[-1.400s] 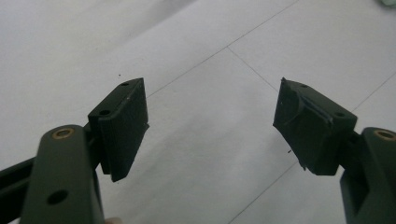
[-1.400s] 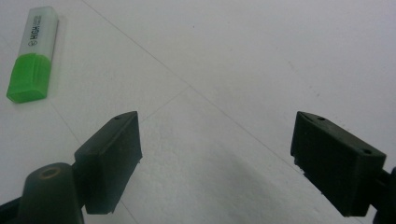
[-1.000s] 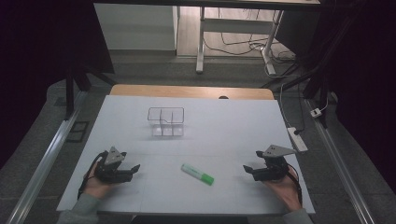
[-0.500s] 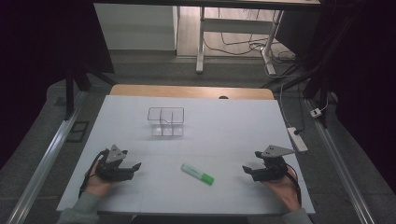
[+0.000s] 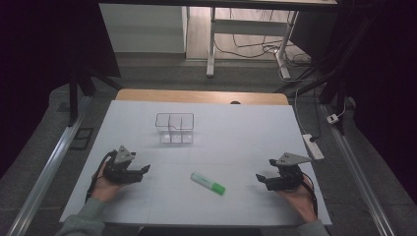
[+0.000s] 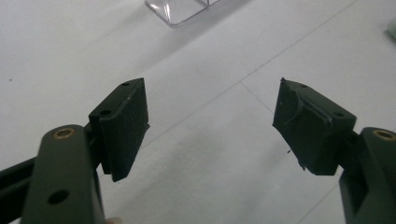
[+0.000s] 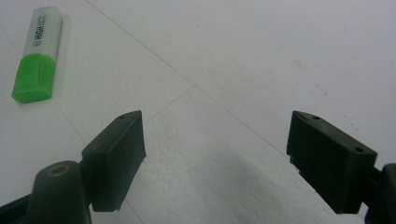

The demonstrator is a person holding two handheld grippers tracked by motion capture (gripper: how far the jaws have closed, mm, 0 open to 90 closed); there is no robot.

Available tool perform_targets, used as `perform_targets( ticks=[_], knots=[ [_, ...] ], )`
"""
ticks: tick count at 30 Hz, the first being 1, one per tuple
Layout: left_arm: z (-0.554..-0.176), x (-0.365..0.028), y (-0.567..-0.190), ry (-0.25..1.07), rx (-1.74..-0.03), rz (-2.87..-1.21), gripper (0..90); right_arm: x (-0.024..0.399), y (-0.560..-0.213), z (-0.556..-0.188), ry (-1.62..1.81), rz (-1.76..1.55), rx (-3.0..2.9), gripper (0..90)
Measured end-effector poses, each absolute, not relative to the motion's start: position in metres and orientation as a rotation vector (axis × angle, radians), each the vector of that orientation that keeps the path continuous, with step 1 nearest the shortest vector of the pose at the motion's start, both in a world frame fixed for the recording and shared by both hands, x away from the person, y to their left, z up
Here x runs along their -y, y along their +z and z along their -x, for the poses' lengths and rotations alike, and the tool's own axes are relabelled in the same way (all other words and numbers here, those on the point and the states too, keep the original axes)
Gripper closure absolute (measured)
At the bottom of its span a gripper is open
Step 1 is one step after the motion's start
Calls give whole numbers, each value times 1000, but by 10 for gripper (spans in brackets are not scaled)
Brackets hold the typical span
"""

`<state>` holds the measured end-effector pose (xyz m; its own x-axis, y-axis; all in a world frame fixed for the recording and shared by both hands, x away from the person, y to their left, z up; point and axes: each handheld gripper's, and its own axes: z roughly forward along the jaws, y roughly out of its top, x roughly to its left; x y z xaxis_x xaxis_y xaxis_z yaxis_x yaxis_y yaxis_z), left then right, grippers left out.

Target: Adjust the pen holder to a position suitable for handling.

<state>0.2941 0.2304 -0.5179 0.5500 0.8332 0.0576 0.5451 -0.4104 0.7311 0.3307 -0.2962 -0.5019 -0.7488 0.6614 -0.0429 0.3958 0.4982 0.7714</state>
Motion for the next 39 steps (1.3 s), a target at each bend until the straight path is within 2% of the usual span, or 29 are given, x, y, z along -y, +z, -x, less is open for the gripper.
perform_targets(
  ticks=[39],
  knots=[
    [-362, -237, -510, 536, -1198, -2089, 300, 297, -502, -332, 1130, -899, -2415, 203]
  ],
)
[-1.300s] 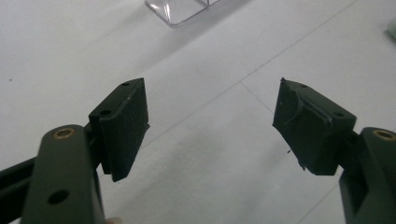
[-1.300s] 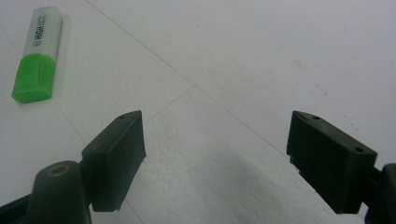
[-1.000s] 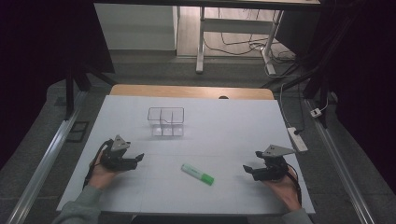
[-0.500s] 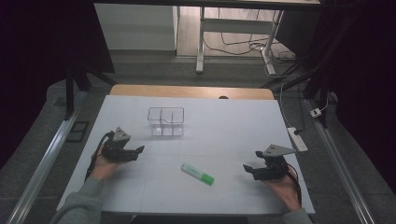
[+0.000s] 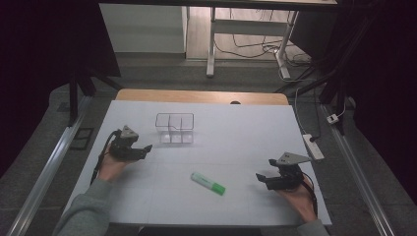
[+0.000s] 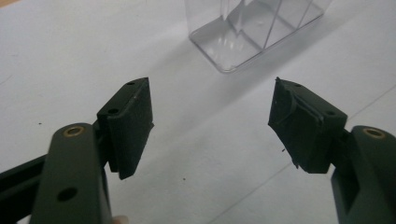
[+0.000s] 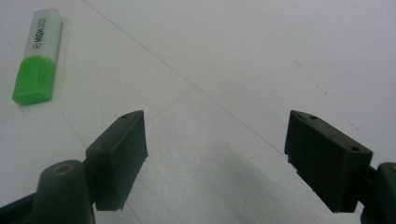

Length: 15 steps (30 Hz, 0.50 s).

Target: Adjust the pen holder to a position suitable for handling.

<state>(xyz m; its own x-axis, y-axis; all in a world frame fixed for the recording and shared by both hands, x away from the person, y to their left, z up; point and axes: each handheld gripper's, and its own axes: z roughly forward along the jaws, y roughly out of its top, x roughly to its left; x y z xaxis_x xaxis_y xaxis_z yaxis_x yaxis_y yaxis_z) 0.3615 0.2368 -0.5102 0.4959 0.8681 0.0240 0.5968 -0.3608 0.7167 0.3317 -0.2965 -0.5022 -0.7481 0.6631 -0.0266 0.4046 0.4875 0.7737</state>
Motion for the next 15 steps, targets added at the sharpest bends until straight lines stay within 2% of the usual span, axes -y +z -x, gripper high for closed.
perform_targets(
  ticks=[15],
  knots=[
    [-388, -238, -512, 559, -1244, -2095, 325, 296, -504, -333, 1122, -897, -2429, 209]
  ],
)
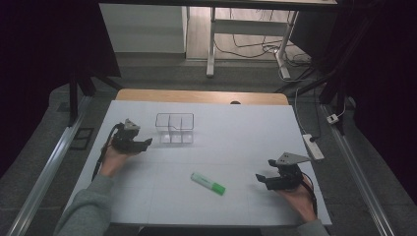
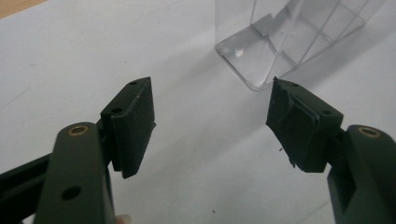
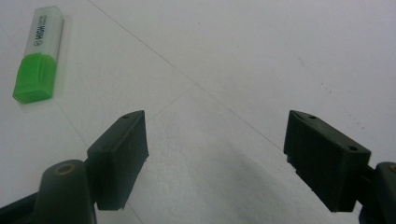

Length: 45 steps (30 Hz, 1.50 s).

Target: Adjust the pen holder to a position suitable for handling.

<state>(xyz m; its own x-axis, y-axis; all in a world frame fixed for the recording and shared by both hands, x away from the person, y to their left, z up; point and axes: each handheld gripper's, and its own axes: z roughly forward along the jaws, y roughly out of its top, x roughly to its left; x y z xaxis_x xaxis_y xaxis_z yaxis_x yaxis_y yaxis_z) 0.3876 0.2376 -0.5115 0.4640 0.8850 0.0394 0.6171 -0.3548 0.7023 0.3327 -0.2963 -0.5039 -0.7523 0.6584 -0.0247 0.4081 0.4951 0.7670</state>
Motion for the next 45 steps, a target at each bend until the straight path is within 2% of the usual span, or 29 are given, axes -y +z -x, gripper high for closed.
perform_targets(
  ticks=[6, 14, 17, 22, 23, 31, 45],
  knots=[
    [-396, -237, -517, 558, -1251, -2103, 366, 297, -504, -333, 1116, -899, -2425, 209],
    [-406, -234, -518, 565, -1242, -2100, 488, 296, -505, -333, 1112, -899, -2426, 209],
    [-409, -233, -519, 567, -1239, -2092, 588, 296, -505, -333, 1110, -899, -2426, 210],
    [-413, -231, -521, 547, -1222, -2087, 856, 296, -505, -333, 1108, -903, -2425, 210],
    [-414, -231, -522, 539, -1221, -2084, 887, 296, -505, -333, 1107, -902, -2425, 210],
    [-420, -225, -525, 490, -1204, -2092, 890, 296, -505, -333, 1102, -903, -2426, 211],
    [-428, -215, -528, 490, -1184, -2109, 890, 297, -505, -333, 1097, -906, -2425, 212]
  ],
)
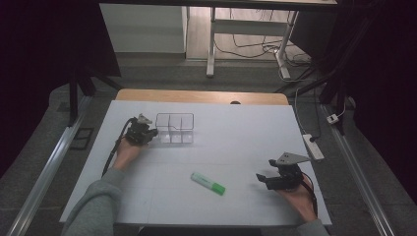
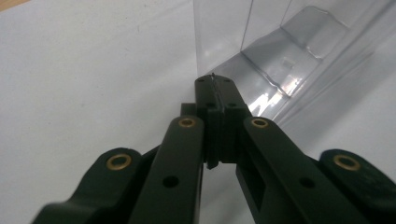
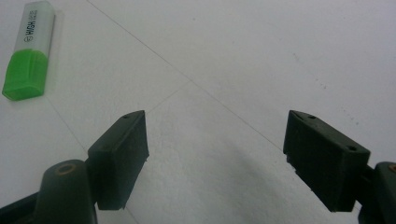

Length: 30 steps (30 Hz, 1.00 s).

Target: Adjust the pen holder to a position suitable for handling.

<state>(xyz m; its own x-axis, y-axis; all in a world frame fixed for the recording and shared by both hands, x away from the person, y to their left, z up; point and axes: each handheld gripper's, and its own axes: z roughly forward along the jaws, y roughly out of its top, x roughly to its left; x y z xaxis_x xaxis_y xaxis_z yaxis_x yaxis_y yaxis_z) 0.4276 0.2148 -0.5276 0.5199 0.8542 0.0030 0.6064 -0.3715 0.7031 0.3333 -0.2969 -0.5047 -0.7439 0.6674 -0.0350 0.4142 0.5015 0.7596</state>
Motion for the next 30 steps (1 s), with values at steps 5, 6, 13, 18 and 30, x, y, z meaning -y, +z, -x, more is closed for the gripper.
perform_targets(
  ticks=[5, 6, 13, 18, 30],
  knots=[
    [-429, -214, -528, 490, -1194, -2109, 890, 297, -505, -334, 1099, -906, -2424, 213],
    [-429, -214, -528, 490, -1194, -2109, 890, 296, -505, -334, 1099, -906, -2425, 212],
    [-431, -206, -528, 477, -1176, -2113, 890, 296, -505, -334, 1096, -906, -2428, 213],
    [-433, -200, -528, 473, -1167, -2118, 890, 296, -505, -334, 1092, -908, -2431, 213],
    [-438, -180, -530, 465, -1126, -2145, 890, 295, -506, -333, 1094, -904, -2434, 212]
  ],
)
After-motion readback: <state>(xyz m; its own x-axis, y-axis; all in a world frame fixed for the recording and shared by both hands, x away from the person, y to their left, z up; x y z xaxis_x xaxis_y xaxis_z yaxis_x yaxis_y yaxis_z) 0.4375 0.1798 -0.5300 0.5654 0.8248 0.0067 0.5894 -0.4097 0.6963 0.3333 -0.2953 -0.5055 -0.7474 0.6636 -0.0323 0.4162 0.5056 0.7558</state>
